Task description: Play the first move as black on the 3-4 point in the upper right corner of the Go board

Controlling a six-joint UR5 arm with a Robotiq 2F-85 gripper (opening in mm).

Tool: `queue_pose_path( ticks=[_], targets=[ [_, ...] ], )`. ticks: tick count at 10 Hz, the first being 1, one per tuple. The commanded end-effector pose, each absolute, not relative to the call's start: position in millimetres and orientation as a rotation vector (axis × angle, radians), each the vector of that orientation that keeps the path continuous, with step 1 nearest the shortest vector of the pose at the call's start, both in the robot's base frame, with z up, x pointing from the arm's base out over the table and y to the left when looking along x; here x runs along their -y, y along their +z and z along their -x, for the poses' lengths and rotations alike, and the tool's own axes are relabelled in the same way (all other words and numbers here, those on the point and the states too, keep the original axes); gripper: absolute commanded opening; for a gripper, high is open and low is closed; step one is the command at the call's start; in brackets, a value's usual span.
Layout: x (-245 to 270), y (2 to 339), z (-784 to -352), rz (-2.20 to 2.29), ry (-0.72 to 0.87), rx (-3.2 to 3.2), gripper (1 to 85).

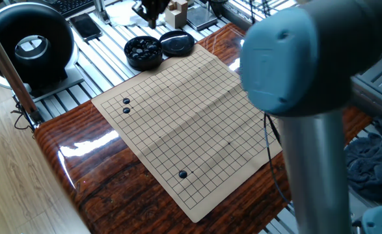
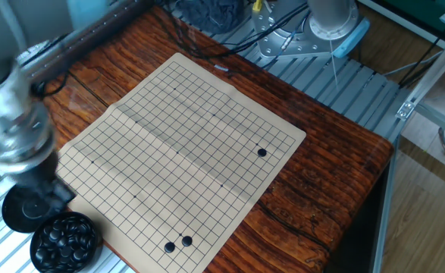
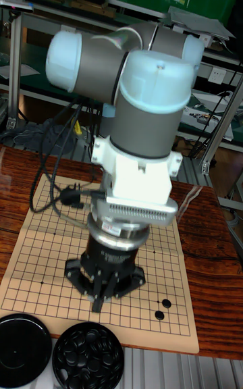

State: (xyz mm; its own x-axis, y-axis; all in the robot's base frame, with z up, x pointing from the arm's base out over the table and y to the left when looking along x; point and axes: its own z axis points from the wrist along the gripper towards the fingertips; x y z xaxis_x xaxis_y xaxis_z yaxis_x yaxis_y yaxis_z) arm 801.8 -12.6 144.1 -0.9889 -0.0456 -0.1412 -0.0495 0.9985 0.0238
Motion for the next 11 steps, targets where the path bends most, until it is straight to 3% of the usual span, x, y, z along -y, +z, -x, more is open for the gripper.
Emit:
queue_pose_path(
  ticks=[1, 4, 9, 11],
  targets=[
    [2.4, 128.6, -830.7, 0.223, 0.033, -2.968, 9.0],
    [-20.7, 118.6, -846.4, 0.158, 0.131, -2.917, 15.7],
    [-8.4, 115.4, -842.3, 0.066, 0.209, -2.934, 23.0],
    [-17.3, 108.7, -829.9, 0.062, 0.306, -2.957, 30.0]
  ],
)
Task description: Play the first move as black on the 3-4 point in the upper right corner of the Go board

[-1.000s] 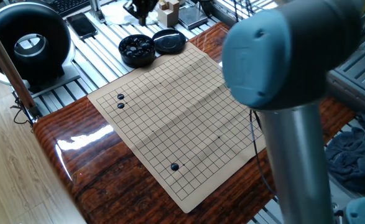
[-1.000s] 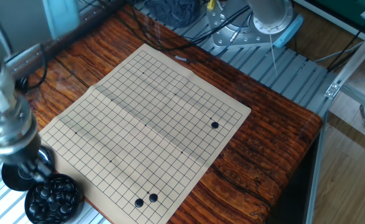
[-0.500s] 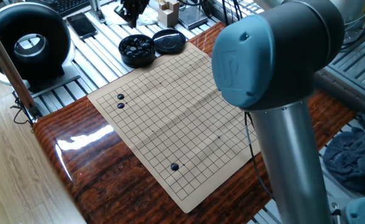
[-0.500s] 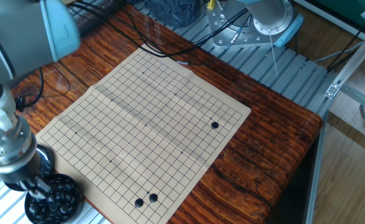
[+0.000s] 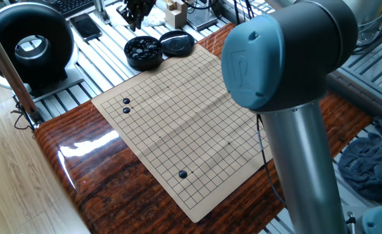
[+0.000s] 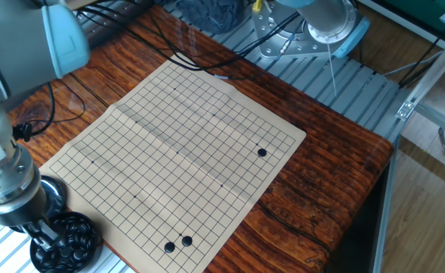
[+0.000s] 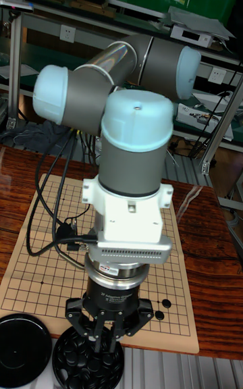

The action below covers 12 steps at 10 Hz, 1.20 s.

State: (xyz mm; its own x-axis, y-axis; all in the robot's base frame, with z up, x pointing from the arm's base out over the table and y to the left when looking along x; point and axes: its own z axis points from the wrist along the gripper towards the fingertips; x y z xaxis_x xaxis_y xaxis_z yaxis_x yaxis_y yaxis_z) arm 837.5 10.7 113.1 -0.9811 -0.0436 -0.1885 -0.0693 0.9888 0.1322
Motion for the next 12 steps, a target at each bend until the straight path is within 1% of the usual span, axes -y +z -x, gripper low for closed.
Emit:
queue_pose_path(
  ticks=[1, 3, 7, 9, 12],
  targets=[
    [-17.3, 104.1, -822.4, 0.044, 0.313, -2.976, 31.3],
    [-21.8, 95.4, -815.0, 0.010, 0.341, -2.977, 31.3],
    [-23.4, 78.5, -802.3, 0.008, 0.311, -2.999, 31.3],
    [-16.8, 71.7, -811.5, 0.032, 0.255, -2.965, 31.3],
    [-17.3, 76.5, -838.4, 0.006, 0.263, -2.862, 31.7]
  ],
)
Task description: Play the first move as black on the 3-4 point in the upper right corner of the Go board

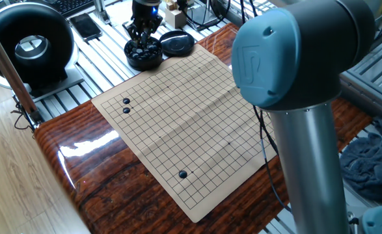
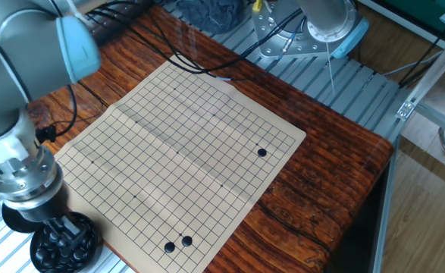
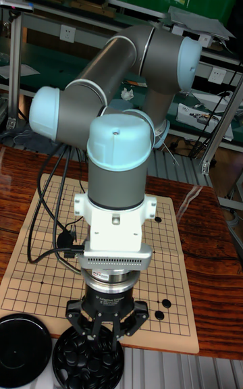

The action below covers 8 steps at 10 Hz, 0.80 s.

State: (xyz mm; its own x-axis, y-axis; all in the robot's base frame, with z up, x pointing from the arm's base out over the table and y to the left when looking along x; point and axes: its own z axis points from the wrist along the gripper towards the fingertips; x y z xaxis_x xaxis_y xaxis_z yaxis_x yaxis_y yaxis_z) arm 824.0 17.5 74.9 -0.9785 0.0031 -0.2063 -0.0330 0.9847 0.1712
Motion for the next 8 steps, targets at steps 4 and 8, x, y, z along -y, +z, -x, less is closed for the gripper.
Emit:
queue_pose_path(
  ticks=[4, 8],
  targets=[
    [-23.5, 78.2, -845.0, 0.064, 0.343, -2.828, 31.7],
    [-19.3, 64.1, -818.9, 0.137, 0.342, -2.914, 31.7]
  ],
)
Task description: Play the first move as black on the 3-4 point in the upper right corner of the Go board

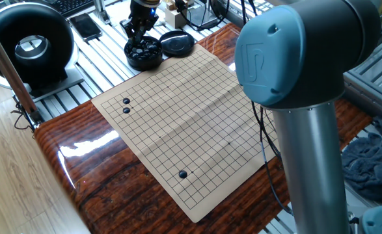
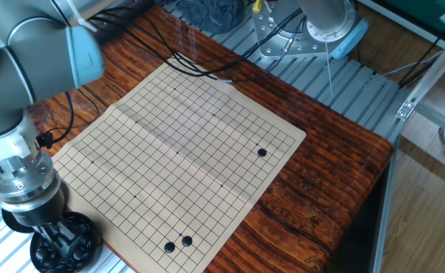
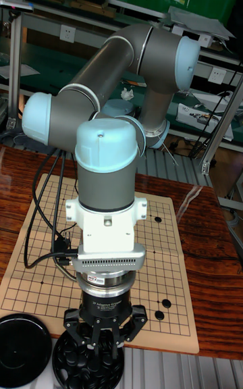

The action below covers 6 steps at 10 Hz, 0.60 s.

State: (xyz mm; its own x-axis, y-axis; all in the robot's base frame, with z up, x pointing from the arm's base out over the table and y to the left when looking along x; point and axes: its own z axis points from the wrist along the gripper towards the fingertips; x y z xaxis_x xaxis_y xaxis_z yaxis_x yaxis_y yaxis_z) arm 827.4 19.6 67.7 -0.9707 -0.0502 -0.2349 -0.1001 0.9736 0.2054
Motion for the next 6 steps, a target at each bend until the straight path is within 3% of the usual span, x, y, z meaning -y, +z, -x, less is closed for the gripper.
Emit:
queue_pose_path(
  ticks=[1, 6],
  targets=[
    [-21.1, 60.8, -817.9, 0.135, 0.351, -2.911, 31.7],
    [-37.4, 59.6, -817.9, 0.080, 0.448, -2.889, 31.7]
  ],
)
